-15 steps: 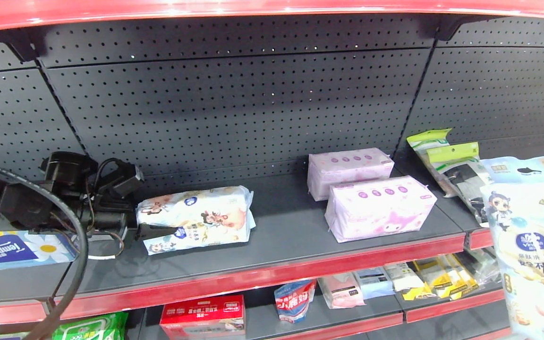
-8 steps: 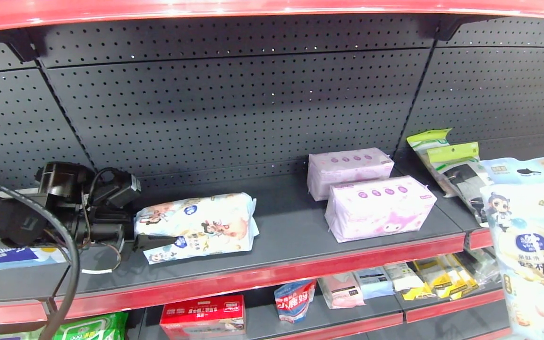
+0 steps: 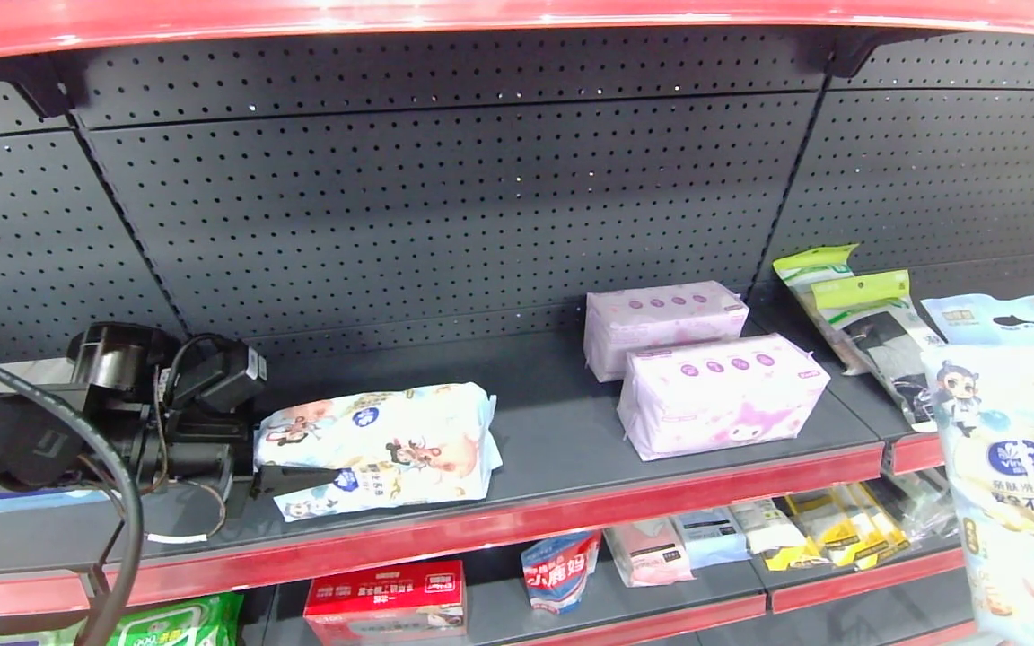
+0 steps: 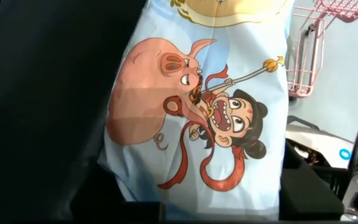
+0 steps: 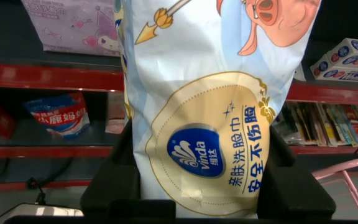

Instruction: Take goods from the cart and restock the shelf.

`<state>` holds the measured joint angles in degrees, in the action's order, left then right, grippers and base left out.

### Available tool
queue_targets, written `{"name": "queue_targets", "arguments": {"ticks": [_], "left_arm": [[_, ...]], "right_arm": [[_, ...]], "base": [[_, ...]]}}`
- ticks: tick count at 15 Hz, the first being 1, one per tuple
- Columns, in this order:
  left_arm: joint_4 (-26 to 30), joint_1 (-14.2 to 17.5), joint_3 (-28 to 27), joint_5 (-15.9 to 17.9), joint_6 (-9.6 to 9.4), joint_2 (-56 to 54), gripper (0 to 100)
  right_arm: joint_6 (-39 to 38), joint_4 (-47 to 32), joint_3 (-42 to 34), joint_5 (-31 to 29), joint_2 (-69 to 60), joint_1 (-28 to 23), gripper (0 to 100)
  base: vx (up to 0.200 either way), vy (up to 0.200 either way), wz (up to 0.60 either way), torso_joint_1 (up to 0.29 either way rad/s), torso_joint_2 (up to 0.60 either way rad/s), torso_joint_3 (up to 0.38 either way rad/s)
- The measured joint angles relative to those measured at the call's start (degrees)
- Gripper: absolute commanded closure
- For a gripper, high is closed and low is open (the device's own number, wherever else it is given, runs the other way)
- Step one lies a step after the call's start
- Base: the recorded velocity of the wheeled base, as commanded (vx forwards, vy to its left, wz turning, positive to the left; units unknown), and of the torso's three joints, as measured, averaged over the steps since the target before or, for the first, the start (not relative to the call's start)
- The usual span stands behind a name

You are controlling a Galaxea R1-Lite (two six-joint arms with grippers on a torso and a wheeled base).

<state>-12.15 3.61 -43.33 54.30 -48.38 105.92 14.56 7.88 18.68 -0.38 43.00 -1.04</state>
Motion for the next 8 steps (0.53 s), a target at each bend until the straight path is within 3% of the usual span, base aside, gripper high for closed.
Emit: {"name": "queue_targets", "arguments": {"ticks": [5,8], "left_arm": [[-8.31,0.07,2.6,-0.4,0.07,1.84,100],[-9.3,0.07,4.35,-0.62,0.11,2.34,100]], "right_arm": [[0.09,0.02,0.01,-0.06,-0.17,0.0,100],[0.11,0.0,0.11,-0.06,-0.06,0.02,100]], "base": [[0.0,0.0,0.0,0.0,0.0,0.0],[0.0,0.0,0.0,0.0,0.0,0.0]]}}
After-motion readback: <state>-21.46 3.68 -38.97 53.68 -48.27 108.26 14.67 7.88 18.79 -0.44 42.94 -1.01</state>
